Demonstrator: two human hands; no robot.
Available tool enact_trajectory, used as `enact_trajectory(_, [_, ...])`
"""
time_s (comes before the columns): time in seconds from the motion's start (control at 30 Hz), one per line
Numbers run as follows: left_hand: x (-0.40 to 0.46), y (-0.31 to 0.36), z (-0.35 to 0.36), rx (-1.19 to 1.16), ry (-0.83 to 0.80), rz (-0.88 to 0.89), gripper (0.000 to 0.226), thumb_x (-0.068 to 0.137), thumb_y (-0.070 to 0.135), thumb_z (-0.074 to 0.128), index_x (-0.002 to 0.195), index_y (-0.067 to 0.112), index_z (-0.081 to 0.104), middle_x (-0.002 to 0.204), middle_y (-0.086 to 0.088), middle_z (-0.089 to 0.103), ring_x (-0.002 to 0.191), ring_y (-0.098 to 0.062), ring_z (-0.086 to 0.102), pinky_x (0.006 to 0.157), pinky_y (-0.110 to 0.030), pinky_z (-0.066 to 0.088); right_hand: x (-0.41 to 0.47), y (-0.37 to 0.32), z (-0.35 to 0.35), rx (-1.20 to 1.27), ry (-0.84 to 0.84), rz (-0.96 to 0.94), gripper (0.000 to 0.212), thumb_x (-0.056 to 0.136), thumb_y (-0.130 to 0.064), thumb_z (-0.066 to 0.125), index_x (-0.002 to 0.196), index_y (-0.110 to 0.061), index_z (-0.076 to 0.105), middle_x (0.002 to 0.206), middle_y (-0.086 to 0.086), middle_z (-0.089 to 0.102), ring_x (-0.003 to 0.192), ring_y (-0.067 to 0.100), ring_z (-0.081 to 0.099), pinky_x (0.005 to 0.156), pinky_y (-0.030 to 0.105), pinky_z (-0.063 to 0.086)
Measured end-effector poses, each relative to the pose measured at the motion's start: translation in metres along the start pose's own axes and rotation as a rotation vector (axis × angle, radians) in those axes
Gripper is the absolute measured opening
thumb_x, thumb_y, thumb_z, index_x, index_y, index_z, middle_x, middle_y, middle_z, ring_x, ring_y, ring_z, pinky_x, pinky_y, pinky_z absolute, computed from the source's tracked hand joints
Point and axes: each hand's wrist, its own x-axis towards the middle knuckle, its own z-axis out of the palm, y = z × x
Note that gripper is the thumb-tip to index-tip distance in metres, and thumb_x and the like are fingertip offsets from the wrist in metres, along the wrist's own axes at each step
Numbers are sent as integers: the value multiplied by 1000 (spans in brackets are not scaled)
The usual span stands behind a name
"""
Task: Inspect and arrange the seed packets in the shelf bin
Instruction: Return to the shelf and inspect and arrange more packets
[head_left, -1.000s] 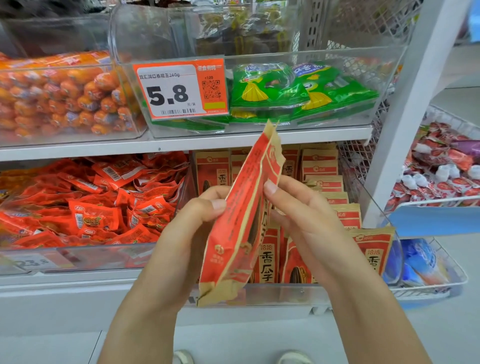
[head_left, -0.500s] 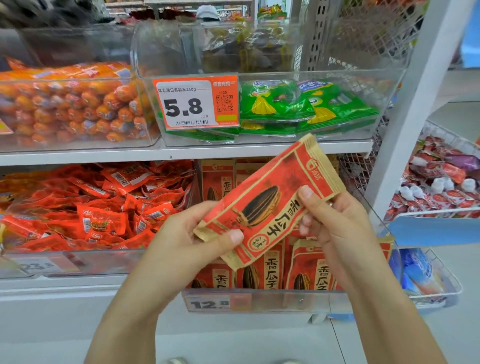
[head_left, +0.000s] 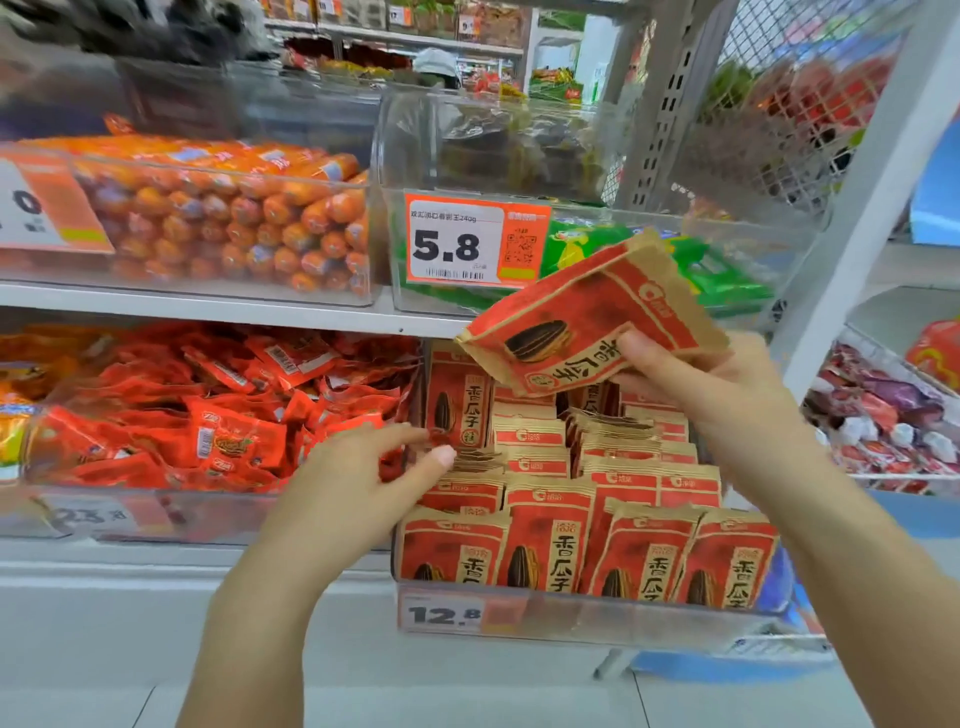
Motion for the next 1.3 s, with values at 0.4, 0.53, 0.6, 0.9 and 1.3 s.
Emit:
enact_trajectory(0.4, [10,-12,-1,3,-261,-29,56,87,66,49,138,45,40,135,17,53,119,-9,51,92,-30,44,44,73,45,-521,-171,38,14,94,-32,63,91,-42,72,80,-11,74,79,11,67,74,33,47])
enact_trajectory(0.53, [10,-13,0,6,-262,-23,57,87,67,49,139,46,38,140,13,51,124,-12,49,95,-31,43,51,83,42,-584,-128,84,20,94,-29,64,110,-25,75,98,-11,75,100,9,67,91,33,51])
enact_trajectory(0.6, [11,-15,-1,0,-268,-22,58,86,68,49,139,45,39,140,12,51,125,-13,49,99,-34,44,48,89,44,-595,-156,81,21,94,-27,63,112,-25,74,104,-13,73,107,7,65,99,31,49])
enact_trajectory(0.9, [12,-17,3,-10,-266,-41,61,84,70,47,138,43,41,138,11,52,121,-13,51,94,-32,45,62,96,51,-627,-232,65,18,94,-27,63,108,-24,75,92,-3,77,90,7,69,81,26,52])
enact_trajectory(1.3, [12,-15,2,-27,-267,-58,58,86,68,49,138,45,41,139,10,51,124,-11,50,97,-32,44,99,127,85,-1331,-243,278,41,94,-51,56,107,-13,64,86,3,58,91,28,64,72,33,48])
